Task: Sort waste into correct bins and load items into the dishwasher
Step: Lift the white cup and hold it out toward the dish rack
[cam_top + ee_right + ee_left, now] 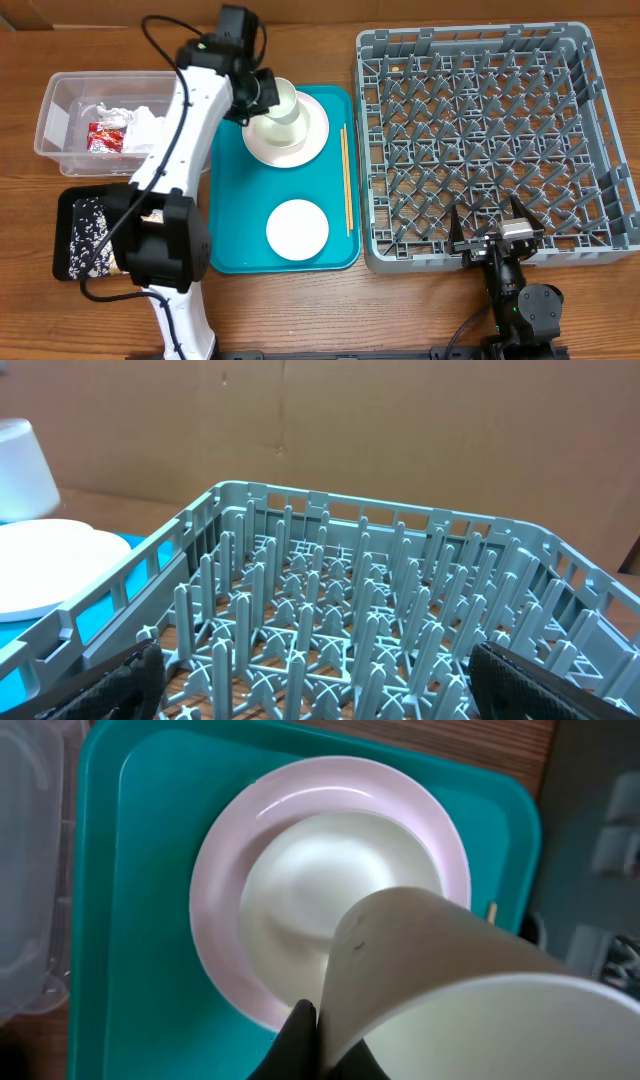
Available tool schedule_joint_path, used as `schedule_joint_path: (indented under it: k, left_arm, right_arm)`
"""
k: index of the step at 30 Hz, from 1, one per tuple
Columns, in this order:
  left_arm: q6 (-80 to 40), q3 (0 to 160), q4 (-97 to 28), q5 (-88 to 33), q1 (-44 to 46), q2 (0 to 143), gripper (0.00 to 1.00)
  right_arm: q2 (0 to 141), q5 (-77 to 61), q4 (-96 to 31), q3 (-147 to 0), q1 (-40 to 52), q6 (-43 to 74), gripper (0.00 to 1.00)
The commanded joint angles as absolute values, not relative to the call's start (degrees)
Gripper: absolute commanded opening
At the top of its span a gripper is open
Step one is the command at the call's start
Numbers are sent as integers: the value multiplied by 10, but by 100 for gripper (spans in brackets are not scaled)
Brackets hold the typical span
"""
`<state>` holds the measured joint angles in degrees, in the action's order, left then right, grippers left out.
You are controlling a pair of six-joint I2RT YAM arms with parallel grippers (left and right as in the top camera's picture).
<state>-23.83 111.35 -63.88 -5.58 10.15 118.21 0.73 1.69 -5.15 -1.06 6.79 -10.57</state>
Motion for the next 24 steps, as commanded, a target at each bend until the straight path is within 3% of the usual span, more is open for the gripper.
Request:
schedule_joint_path:
  k: [1,10,19,24]
  left_arm:
    - [-144,1182,-684,-178,61,1182,4]
    - [100,1202,-799,-650,-63,1183,4]
    - [318,1202,-968,-724,-70,1183,4]
    - [320,1200,-968,-731,-52,1184,4]
  right_arm:
    - [2,14,-46,-4,66,-106,100]
    - [2,14,-47,-4,66,-106,100]
    - [2,13,-46,-4,66,-106,100]
    - [2,13,-46,-4,66,-105,100]
